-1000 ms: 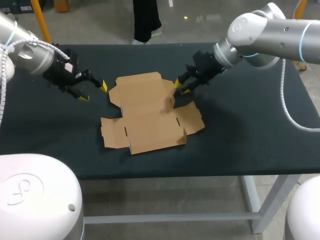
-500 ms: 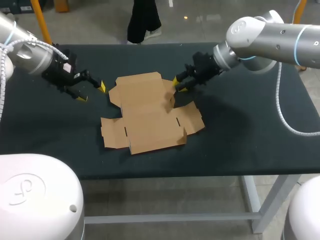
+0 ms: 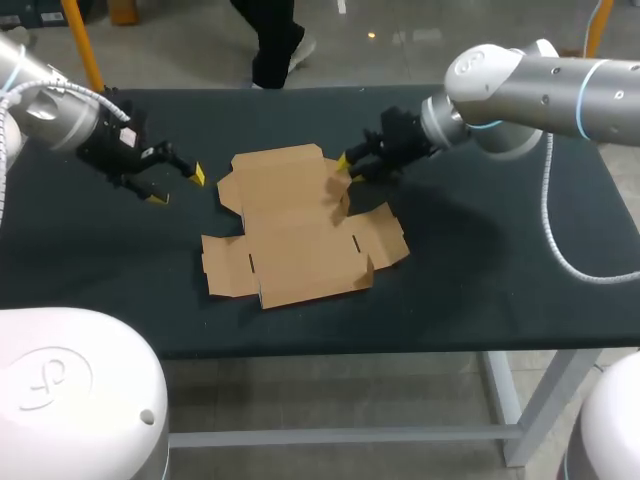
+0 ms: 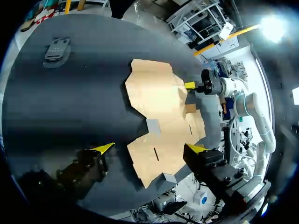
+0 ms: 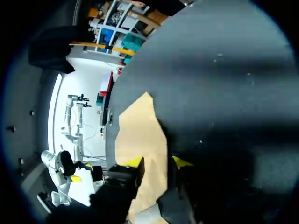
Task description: Assemble the packaging by folding the flat box into shape, placing the metal phone stand inside, and closing the box properly
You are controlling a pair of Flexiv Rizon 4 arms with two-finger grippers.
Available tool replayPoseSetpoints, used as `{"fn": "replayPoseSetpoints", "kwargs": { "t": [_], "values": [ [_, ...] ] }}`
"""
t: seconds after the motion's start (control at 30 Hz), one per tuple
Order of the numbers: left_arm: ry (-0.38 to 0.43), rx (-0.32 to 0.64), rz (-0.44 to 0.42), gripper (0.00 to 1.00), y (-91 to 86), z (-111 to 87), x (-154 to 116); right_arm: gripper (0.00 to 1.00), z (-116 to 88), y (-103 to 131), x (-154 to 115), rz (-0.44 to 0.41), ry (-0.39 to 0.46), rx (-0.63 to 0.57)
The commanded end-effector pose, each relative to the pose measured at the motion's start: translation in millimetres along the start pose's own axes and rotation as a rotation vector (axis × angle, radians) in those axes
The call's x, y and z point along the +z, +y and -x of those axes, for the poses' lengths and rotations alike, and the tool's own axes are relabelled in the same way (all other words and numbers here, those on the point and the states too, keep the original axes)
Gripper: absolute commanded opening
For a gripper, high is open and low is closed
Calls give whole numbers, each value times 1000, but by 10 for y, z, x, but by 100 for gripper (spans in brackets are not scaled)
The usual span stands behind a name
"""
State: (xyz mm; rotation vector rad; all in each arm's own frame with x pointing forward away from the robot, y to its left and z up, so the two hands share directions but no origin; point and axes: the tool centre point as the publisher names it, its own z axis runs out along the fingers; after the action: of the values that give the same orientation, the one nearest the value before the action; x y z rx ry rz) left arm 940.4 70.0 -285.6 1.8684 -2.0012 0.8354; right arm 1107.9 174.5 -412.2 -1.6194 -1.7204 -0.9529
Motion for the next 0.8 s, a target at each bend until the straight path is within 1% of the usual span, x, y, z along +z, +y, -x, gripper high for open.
{"fn": "replayPoseSetpoints", "kwargs": {
  "t": [0.03, 0.2, 0.3, 0.37, 0.43, 0.47, 0.53, 0.57, 0.8],
  "values": [
    [5, -1, 1, 100, 15, 36, -24, 41, 37, 21, 81, 2, 32, -2],
    [10, -1, 2, 100, 31, 61, -33, 44, -6, 21, 140, 18, 60, -8],
    [14, 0, 8, 100, 41, 71, -33, 41, -20, 25, 164, 32, 82, -13],
    [17, 1, 15, 100, 43, 75, -31, 38, -35, 28, 168, 41, 96, -20],
    [29, 10, 32, 100, 54, 77, -17, 28, -71, 23, 151, 58, 113, -33],
    [33, 12, 34, 100, 57, 75, -14, 25, -84, 21, 143, 63, 117, -39],
    [43, 26, 46, 100, 70, 71, 0, 12, -129, 13, 109, 78, 127, -54],
    [48, 29, 48, 100, 74, 70, 7, 1, -147, 8, 94, 87, 130, -60],
    [94, 81, 72, 100, 77, 59, 56, 0, -306, -72, -70, 138, 158, -126]
  ]
}}
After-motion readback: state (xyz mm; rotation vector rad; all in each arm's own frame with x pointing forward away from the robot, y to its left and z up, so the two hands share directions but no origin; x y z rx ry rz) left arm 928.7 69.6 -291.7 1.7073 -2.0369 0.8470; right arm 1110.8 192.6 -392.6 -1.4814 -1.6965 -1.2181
